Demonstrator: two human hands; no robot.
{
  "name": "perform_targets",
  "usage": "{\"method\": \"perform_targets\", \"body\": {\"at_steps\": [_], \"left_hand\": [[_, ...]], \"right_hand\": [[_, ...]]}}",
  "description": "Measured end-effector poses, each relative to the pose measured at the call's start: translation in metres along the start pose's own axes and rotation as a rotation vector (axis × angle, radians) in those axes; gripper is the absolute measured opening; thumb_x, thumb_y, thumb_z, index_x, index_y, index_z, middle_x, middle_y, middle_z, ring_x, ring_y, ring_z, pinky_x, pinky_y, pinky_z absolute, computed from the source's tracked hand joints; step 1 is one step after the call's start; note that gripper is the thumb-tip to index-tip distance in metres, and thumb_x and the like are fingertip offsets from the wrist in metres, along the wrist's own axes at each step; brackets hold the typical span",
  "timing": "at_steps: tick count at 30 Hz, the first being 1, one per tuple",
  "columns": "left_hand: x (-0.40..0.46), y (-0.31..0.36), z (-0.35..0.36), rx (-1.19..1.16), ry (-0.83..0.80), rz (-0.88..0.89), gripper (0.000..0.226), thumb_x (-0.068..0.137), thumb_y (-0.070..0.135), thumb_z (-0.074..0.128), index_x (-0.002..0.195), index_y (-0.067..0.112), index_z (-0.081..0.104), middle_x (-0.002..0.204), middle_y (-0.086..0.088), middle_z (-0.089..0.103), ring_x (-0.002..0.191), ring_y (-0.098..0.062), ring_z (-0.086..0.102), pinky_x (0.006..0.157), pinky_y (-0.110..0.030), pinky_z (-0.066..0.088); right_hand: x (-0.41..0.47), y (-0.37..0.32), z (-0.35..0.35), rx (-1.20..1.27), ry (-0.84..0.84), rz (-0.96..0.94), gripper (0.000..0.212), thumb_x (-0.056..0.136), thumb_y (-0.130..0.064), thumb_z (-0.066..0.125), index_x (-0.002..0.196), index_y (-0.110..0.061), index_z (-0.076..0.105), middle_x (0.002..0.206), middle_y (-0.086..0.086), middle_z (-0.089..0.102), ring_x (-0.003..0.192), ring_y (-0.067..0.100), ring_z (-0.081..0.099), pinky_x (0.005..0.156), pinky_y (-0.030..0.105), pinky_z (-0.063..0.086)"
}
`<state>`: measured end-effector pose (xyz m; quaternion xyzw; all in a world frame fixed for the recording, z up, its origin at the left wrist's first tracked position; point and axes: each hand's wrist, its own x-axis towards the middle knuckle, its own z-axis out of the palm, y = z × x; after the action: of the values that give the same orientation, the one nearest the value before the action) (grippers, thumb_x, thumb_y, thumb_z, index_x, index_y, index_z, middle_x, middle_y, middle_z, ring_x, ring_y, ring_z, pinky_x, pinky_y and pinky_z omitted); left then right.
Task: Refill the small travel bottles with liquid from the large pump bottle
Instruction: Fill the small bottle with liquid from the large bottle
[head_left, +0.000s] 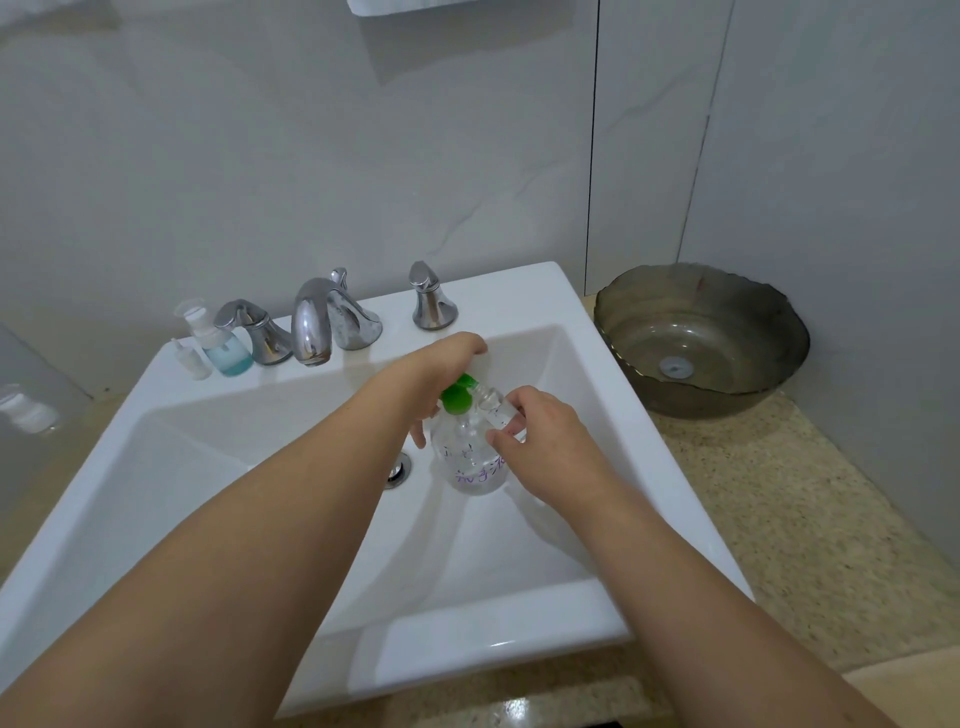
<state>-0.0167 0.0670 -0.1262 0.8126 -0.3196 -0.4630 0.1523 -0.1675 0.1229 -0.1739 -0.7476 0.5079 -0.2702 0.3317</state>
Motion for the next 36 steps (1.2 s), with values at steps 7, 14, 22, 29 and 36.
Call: {"method": "perform_targets", "body": {"at_steps": [7,14,22,29,36], "left_hand": [[-0.003,0.002,0.002,0.005,0.007,0.003,0.068,0.094,0.055,0.042,0.146,0.012,0.045,0.148,-0.016,0.047,0.138,-0.045,0.039,0.090,-0.079,0.043],[0.001,0.006,0.009,0.069,0.126,0.044,0.040,0.095,0.017,0.030,0.121,0.001,0.056,0.130,-0.028,0.055,0.112,-0.051,0.057,0.079,-0.072,0.053],[0.004,0.002,0.011,0.090,0.164,0.079,0.039,0.091,0.005,0.029,0.109,-0.002,0.063,0.116,-0.031,0.062,0.101,-0.053,0.064,0.078,-0.072,0.053],[0.001,0.001,0.000,0.072,-0.009,0.003,0.069,0.090,0.058,0.047,0.142,0.012,0.051,0.142,-0.013,0.050,0.134,-0.042,0.044,0.090,-0.074,0.047],[0.005,0.002,-0.001,0.058,-0.024,0.006,0.071,0.087,0.058,0.046,0.139,0.011,0.052,0.138,-0.015,0.056,0.128,-0.045,0.050,0.080,-0.077,0.049]], "right_hand": [[-0.001,0.000,-0.001,0.016,-0.004,-0.005,0.017,0.090,-0.028,0.063,0.102,-0.018,0.055,0.100,-0.003,0.059,0.091,0.016,0.056,0.079,0.034,0.047],[0.001,0.001,0.000,-0.012,0.001,0.007,0.018,0.089,-0.028,0.063,0.103,-0.018,0.055,0.101,-0.002,0.059,0.093,0.019,0.056,0.081,0.037,0.048],[0.002,0.002,0.002,-0.025,-0.005,0.014,0.021,0.089,-0.028,0.063,0.106,-0.018,0.056,0.104,-0.001,0.059,0.095,0.021,0.056,0.083,0.037,0.048],[0.000,0.001,0.001,-0.005,-0.017,0.003,0.021,0.091,-0.028,0.062,0.107,-0.019,0.054,0.105,-0.002,0.059,0.093,0.018,0.057,0.079,0.035,0.048],[0.000,0.000,-0.002,-0.069,0.006,-0.027,0.025,0.090,-0.034,0.061,0.110,-0.019,0.056,0.104,-0.004,0.061,0.097,0.018,0.056,0.082,0.037,0.047]]}}
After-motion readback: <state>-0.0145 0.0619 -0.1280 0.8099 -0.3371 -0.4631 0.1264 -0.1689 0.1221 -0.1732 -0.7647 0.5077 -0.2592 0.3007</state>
